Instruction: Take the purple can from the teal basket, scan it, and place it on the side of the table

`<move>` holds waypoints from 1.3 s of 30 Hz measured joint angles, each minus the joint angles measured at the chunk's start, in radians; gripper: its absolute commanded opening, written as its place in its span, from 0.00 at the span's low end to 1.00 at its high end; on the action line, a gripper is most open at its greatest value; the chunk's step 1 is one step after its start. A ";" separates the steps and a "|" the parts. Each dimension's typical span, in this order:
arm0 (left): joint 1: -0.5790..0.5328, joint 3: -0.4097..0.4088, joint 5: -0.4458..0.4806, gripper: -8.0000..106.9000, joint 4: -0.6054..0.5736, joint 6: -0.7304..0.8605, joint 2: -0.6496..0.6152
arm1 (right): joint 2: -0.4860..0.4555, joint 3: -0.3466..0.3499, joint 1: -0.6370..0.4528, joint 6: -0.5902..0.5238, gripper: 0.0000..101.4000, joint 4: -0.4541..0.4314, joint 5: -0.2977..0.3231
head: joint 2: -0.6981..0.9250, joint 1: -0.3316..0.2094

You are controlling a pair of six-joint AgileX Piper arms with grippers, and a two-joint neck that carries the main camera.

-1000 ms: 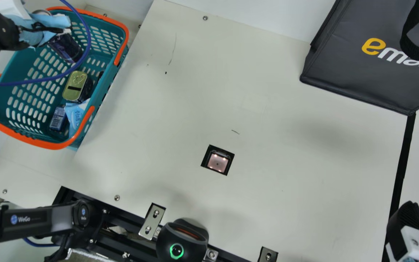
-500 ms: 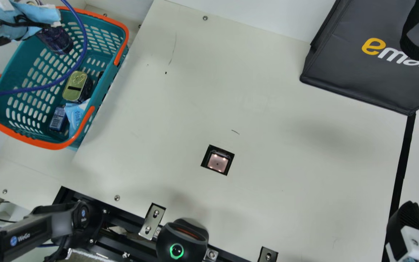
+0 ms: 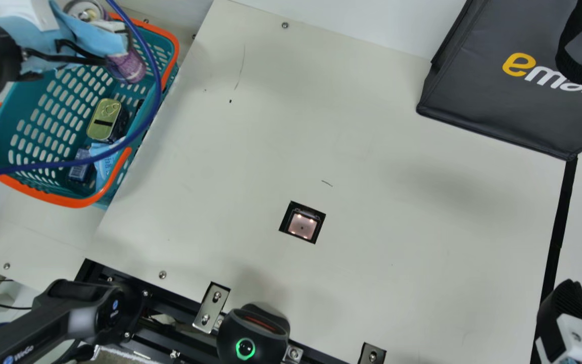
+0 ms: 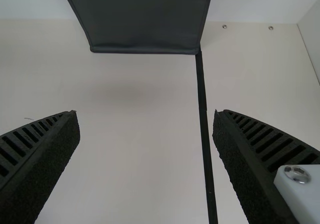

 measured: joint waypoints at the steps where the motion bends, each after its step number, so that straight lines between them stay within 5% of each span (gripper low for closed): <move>1: -0.024 0.002 0.008 0.00 0.005 -0.005 -0.010 | 0.000 0.000 0.000 0.000 0.94 0.000 0.000 | 0.000 0.000; 16: -0.460 0.030 0.143 0.00 0.140 -0.226 -0.108 | 0.000 0.000 0.000 0.000 0.94 0.000 -0.001 | 0.000 0.000; 39: -1.088 0.037 0.224 0.00 0.224 -0.588 -0.038 | 0.000 0.000 0.000 0.000 0.94 0.000 -0.001 | 0.002 0.000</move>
